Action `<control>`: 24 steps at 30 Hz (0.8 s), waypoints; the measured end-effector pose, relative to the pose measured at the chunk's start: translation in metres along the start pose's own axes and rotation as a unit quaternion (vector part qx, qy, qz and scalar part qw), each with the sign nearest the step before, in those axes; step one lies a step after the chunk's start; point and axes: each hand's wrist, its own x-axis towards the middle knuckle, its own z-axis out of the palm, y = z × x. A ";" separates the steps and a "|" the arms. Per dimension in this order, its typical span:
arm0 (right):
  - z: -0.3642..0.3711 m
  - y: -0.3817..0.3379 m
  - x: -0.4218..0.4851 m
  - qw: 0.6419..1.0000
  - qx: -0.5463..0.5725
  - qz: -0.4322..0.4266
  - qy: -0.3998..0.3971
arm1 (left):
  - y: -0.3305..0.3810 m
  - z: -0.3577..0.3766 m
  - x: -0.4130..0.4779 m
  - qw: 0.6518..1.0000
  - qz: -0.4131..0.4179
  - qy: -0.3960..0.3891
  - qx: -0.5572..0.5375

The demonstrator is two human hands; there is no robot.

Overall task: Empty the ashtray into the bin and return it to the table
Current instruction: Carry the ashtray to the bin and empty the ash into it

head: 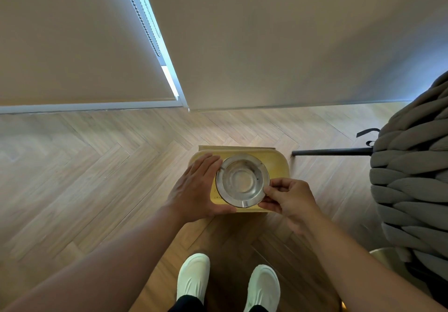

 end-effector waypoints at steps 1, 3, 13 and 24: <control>0.000 0.000 0.000 1.000 -0.001 0.002 -0.002 | -0.001 0.000 0.000 1.000 0.002 0.003 0.001; 0.000 0.001 0.000 1.000 -0.013 -0.002 -0.008 | -0.002 0.001 -0.001 1.000 0.000 0.003 0.001; -0.004 -0.006 0.003 0.882 -0.423 -0.166 -0.121 | -0.007 -0.002 -0.005 1.000 -0.007 -0.015 -0.005; 0.004 -0.017 0.007 0.805 -0.532 -0.236 -0.115 | -0.008 -0.007 -0.004 1.000 0.014 -0.005 -0.013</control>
